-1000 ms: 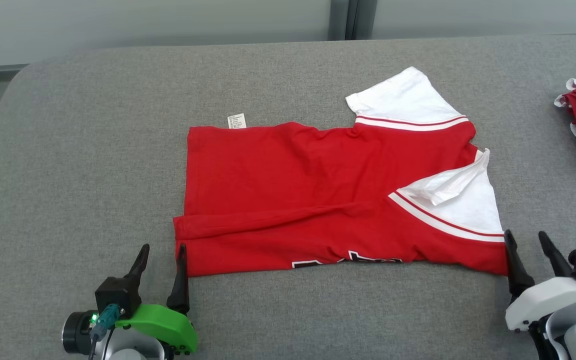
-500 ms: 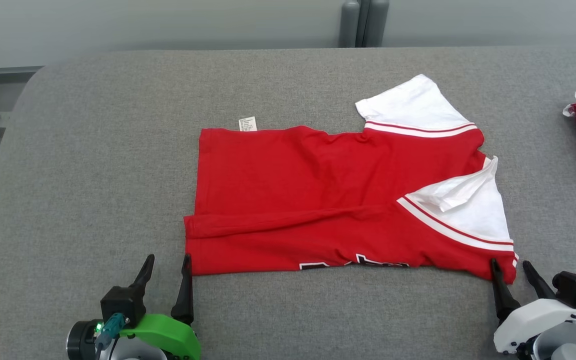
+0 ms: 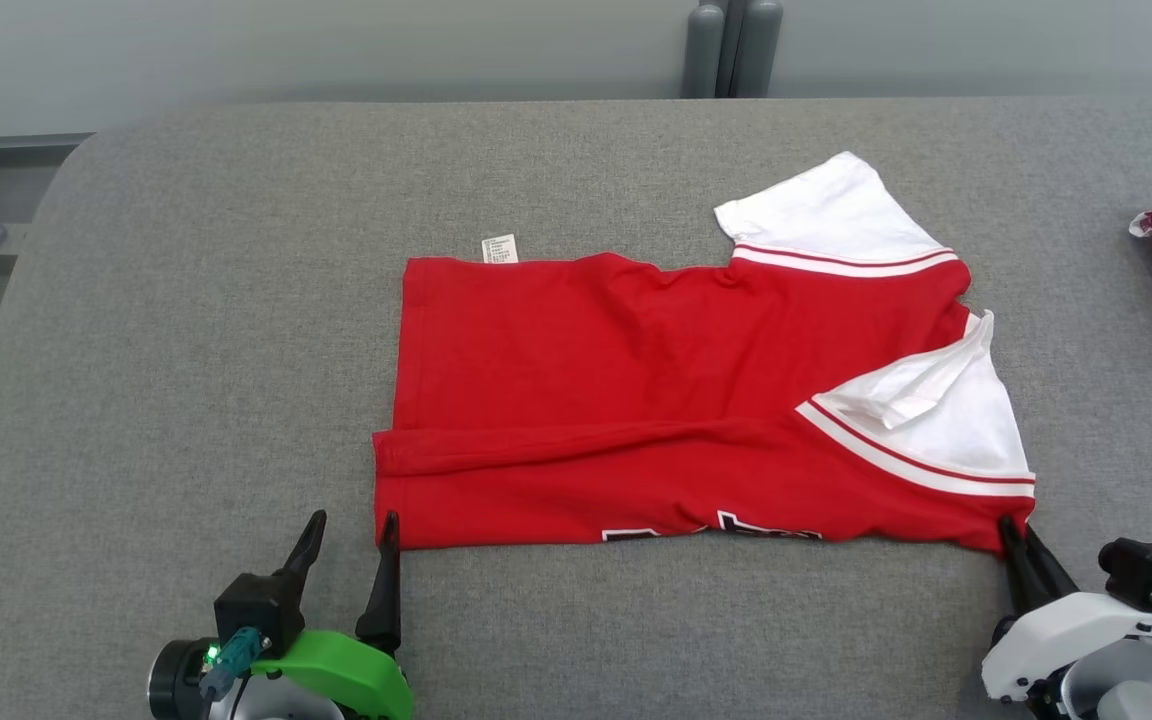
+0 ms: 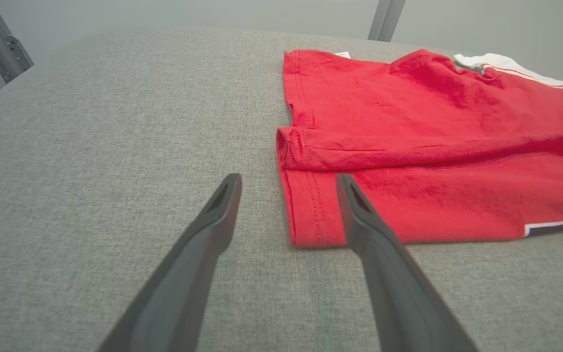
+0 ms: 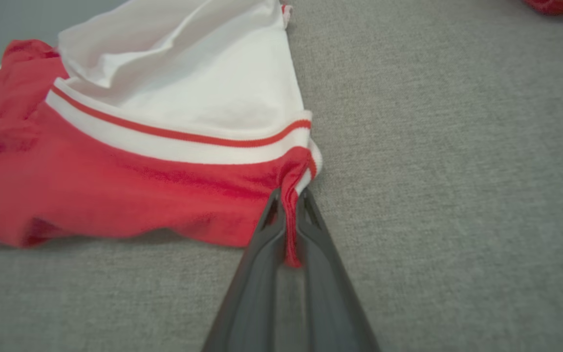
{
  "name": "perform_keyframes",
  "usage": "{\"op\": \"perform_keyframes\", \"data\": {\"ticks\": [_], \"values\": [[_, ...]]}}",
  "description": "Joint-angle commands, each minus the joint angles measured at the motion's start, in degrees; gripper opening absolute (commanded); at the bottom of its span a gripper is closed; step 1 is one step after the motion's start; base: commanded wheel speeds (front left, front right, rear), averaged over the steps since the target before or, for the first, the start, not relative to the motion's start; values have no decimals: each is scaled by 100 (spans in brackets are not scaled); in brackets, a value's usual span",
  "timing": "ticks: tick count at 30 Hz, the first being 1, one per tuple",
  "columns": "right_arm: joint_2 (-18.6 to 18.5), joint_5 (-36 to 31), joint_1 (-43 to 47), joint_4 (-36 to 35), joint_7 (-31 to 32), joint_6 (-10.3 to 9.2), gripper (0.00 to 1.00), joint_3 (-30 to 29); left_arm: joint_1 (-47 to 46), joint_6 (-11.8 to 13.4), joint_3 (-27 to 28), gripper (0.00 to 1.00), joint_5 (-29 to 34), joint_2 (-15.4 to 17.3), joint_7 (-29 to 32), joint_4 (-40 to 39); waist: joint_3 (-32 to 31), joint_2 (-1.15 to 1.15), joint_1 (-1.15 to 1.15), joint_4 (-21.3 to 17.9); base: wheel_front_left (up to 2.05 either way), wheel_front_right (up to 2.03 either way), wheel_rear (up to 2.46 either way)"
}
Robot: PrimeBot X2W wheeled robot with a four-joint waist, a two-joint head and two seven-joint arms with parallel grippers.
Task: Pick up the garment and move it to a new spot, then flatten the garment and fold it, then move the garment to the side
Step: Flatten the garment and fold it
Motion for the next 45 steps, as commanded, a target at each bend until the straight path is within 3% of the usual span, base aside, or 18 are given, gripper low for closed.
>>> {"op": "perform_keyframes", "data": {"ticks": [1,7,26,27,28,30,31,37,45], "values": [[-67,23,-36,-28,15,-9,0,-39,-39,-23,-1,100,-70,17,2,-7,1,0,0,0,0,0,0],[-204,-28,78,-301,8,-9,0,-306,-73,-120,-151,100,-276,16,2,128,16,0,0,-30,0,0,0],[-242,-19,-196,-491,3,-8,0,56,-467,-203,-255,99,-979,18,1,648,261,0,0,-268,0,0,0],[-245,-11,-203,-502,3,-8,0,70,-476,-209,-251,81,-1050,17,1,693,272,0,0,-279,0,0,0],[-243,-10,-212,-510,3,-8,0,84,-506,-211,-276,46,-1059,17,2,735,281,0,0,-288,0,0,0],[-243,-2,-241,-531,3,-8,0,101,-566,-224,-290,24,-1140,18,2,800,304,0,0,-301,0,0,0],[-249,3,-253,-542,3,-8,0,109,-584,-232,-331,2,-1131,16,1,844,314,0,0,-304,0,0,0],[-270,37,-297,-515,3,-8,0,125,-684,-253,-579,0,-1361,17,6,1151,327,0,0,-293,0,0,0],[-189,68,-163,-455,3,-8,0,29,-566,-255,-752,0,-1563,29,3,869,-77,0,0,-240,0,0,0]]}}
